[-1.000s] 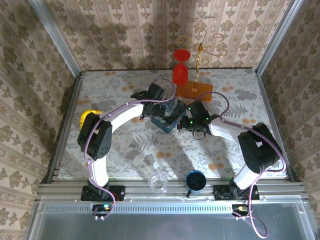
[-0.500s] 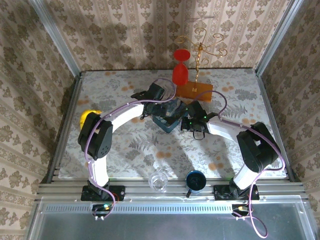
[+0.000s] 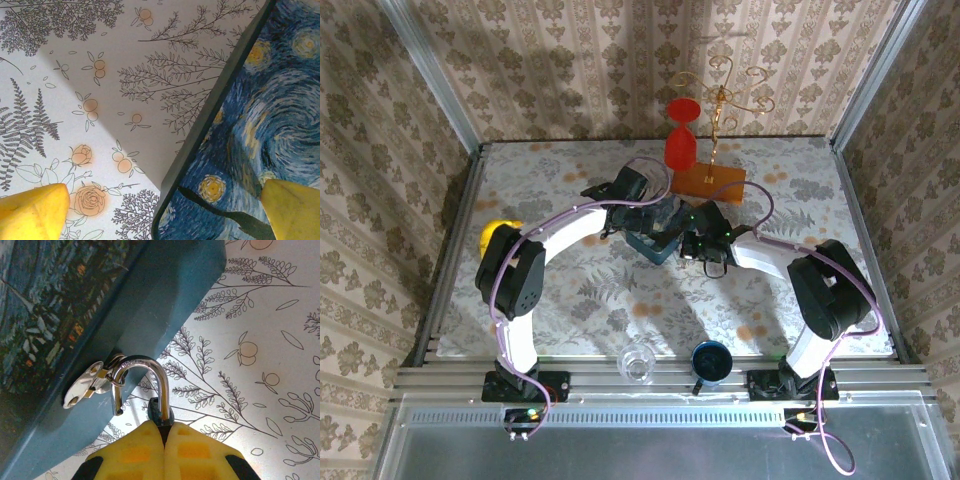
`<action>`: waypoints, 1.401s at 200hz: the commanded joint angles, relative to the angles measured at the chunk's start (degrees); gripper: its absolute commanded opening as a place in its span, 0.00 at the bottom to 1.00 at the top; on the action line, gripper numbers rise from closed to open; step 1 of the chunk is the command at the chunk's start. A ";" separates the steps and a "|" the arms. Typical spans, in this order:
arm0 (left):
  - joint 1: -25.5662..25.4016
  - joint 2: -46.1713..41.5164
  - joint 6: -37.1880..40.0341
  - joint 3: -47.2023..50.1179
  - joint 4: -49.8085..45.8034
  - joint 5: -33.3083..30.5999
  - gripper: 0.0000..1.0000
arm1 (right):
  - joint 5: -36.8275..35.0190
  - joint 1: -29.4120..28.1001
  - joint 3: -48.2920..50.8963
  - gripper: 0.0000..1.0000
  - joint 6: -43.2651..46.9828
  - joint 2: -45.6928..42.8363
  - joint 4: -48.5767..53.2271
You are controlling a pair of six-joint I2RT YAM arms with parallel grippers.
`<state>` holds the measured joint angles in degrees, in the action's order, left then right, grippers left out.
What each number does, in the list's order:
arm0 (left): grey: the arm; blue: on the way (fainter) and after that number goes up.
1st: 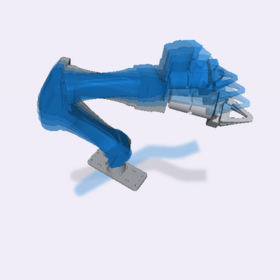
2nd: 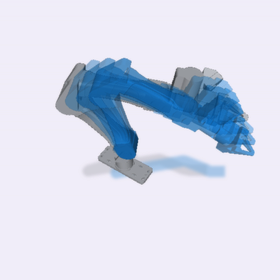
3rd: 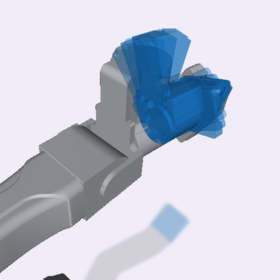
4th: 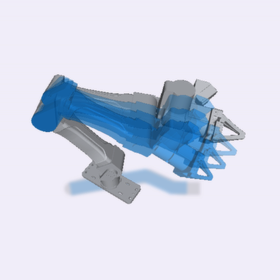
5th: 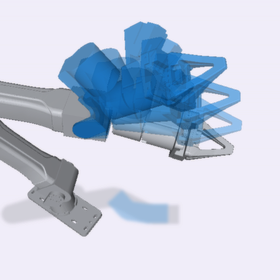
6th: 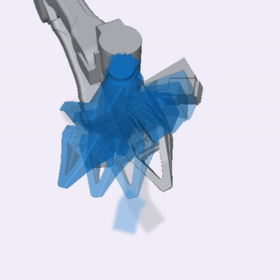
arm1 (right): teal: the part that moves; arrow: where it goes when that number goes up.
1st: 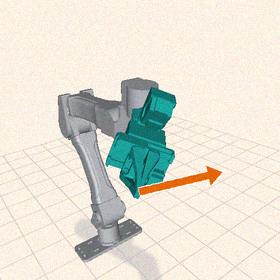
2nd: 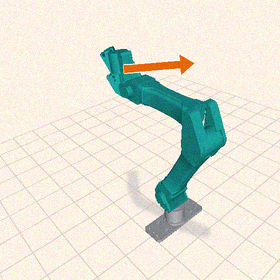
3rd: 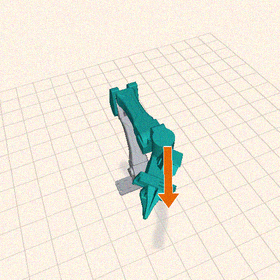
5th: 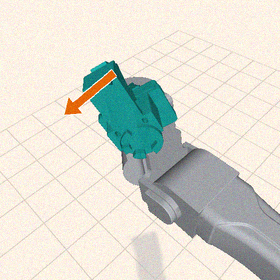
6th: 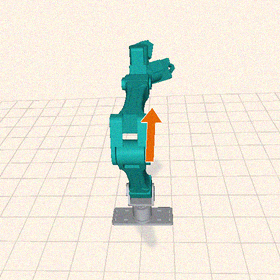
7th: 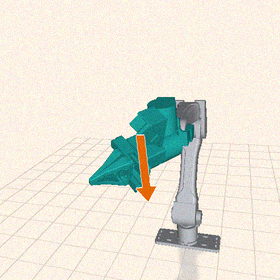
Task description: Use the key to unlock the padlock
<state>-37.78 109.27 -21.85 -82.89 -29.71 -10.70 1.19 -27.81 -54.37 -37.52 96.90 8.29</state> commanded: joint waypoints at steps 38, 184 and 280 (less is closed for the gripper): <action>0.69 1.38 0.53 2.91 -5.71 -0.06 1.00 | -1.37 0.56 -0.55 0.00 -0.98 -1.18 -4.00; 1.48 0.59 -0.38 5.01 -5.46 0.15 1.00 | -1.19 2.65 2.86 0.00 -3.85 -3.43 -7.30; 1.83 -0.19 -0.51 6.34 -4.96 0.41 1.00 | 1.23 3.03 2.78 0.00 -5.03 -2.42 -9.48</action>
<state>-36.67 107.90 -23.14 -79.53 -25.47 -8.95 3.20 -25.36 -51.92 -41.21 95.59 1.17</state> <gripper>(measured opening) 0.999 0.038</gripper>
